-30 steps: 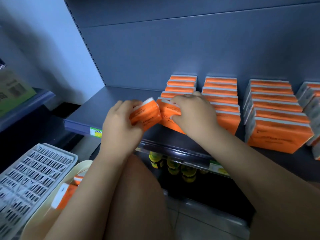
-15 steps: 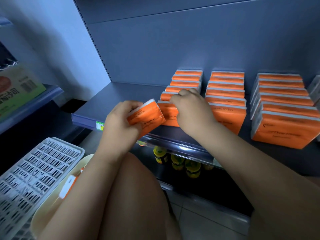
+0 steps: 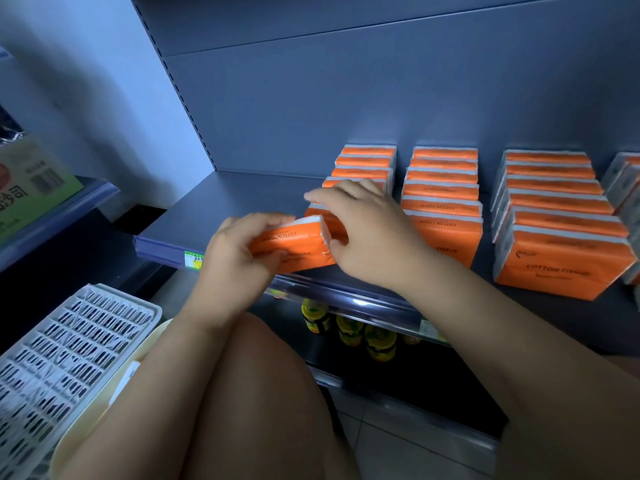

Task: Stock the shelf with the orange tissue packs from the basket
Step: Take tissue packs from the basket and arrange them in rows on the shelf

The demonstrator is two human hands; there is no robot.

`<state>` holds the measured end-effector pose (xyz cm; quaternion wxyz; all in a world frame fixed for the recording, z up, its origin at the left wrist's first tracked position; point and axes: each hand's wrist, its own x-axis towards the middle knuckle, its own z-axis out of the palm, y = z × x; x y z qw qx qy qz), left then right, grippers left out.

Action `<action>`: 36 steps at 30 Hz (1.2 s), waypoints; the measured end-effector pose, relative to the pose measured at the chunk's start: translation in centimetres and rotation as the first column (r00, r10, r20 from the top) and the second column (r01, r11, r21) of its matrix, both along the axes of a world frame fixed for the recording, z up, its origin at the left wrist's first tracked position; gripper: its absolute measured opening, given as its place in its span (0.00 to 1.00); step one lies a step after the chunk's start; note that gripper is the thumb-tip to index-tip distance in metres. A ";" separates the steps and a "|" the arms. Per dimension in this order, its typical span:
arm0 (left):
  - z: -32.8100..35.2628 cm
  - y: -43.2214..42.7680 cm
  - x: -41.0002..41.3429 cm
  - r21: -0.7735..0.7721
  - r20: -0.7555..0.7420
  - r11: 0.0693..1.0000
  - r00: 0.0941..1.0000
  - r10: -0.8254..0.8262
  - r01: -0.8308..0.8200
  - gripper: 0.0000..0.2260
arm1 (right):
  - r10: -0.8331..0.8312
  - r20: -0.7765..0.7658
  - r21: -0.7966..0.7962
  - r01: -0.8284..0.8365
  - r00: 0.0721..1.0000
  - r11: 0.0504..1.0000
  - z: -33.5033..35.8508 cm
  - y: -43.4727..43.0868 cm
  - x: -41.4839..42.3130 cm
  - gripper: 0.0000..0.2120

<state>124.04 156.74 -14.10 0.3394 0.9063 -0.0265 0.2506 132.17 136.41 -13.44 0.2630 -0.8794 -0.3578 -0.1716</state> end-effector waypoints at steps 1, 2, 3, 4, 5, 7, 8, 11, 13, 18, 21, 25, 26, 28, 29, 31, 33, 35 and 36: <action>-0.1 0.1 0.1 0.000 0.000 1.000 1.000 -0.015 0.015 0.28 | 0.050 -0.072 0.037 -0.048 0.996 0.998 0.2 -0.4 -0.3 0.29; -0.3 0.2 0.2 0.001 -0.002 1.000 1.000 -0.029 0.029 0.27 | 0.082 -0.140 0.070 -0.073 0.987 0.995 0.3 -0.8 -0.5 0.28; -0.4 0.2 0.4 0.006 -0.004 0.999 0.999 -0.045 0.045 0.26 | 0.096 -0.197 0.098 -0.077 0.976 0.992 0.3 -1.2 -0.7 0.26; -0.4 0.1 0.6 0.022 0.004 0.998 0.998 -0.065 0.065 0.25 | 0.089 -0.230 0.116 -0.064 0.969 0.991 0.3 -1.6 -0.9 0.23; -0.5 0.0 0.8 0.049 0.021 0.995 0.996 -0.092 0.091 0.24 | 0.065 -0.235 0.126 -0.036 0.970 0.991 0.2 -1.9 -1.0 0.21; -0.7 -0.2 1.4 0.089 0.056 0.989 0.991 -0.124 0.119 0.23 | 0.005 -0.208 0.146 0.026 0.978 0.989 0.0 -2.3 -1.0 0.18; -0.7 -0.3 1.6 0.070 0.048 0.992 0.993 -0.104 0.101 0.22 | -0.009 -0.203 0.163 0.043 0.979 0.986 -0.1 -2.3 -0.9 0.18; -0.7 -0.7 2.3 -0.083 -0.073 0.995 0.996 0.047 -0.054 0.18 | -0.046 -0.179 0.180 0.079 0.983 0.980 -0.5 -2.0 -0.8 0.16; -0.9 -0.7 2.9 -0.127 -0.116 0.987 0.989 0.088 -0.103 0.15 | -0.100 -0.157 0.162 0.126 0.982 0.979 -0.8 -1.8 -0.8 0.15; -1.2 -0.7 4.0 -0.129 -0.183 0.987 0.981 0.070 -0.094 0.11 | -0.158 -0.148 0.107 0.174 0.976 0.979 -1.4 -1.3 -1.1 0.14; -1.3 -0.8 4.2 -0.109 -0.214 0.991 0.975 0.059 -0.083 0.11 | -0.157 -0.088 0.016 0.159 0.984 0.987 -1.7 -1.2 -0.9 0.10; -1.2 -0.9 4.1 -0.108 -0.229 0.992 0.973 0.041 -0.067 0.12 | -0.178 0.077 -0.105 0.186 0.981 0.977 -1.9 -1.2 -0.9 0.09; -1.1 -0.9 4.0 -0.109 -0.232 0.992 0.972 0.037 -0.064 0.13 | -0.189 0.107 -0.111 0.201 0.976 0.973 -1.9 -1.2 -0.9 0.09; -1.0 -0.9 4.0 -0.103 -0.235 0.993 0.971 0.032 -0.058 0.14 | -0.213 0.147 -0.120 0.232 0.966 0.965 -1.9 -1.2 -0.9 0.09; -0.9 -1.0 4.0 -0.102 -0.233 0.993 0.972 0.027 -0.052 0.14 | -0.221 0.154 -0.125 0.241 0.963 0.962 -1.9 -1.2 -0.9 0.09; -0.9 -1.0 3.8 -0.105 -0.225 0.994 0.974 0.012 -0.037 0.14 | -0.228 0.153 -0.132 0.249 0.961 0.960 -1.9 -1.3 -1.0 0.10; -0.8 -1.1 3.7 -0.103 -0.220 0.994 0.975 -0.003 -0.020 0.14 | -0.231 0.153 -0.142 0.253 0.961 0.957 -1.9 -1.4 -1.0 0.12; -0.7 -1.2 3.6 -0.103 -0.222 0.995 0.975 -0.011 -0.012 0.14 | -0.237 0.154 -0.152 0.260 0.959 0.954 -1.9 -1.5 -1.1 0.12; -0.7 -1.2 3.5 -0.104 -0.227 0.994 0.974 -0.011 -0.013 0.14 | -0.243 0.154 -0.158 0.266 0.958 0.951 -1.8 -1.6 -1.1 0.12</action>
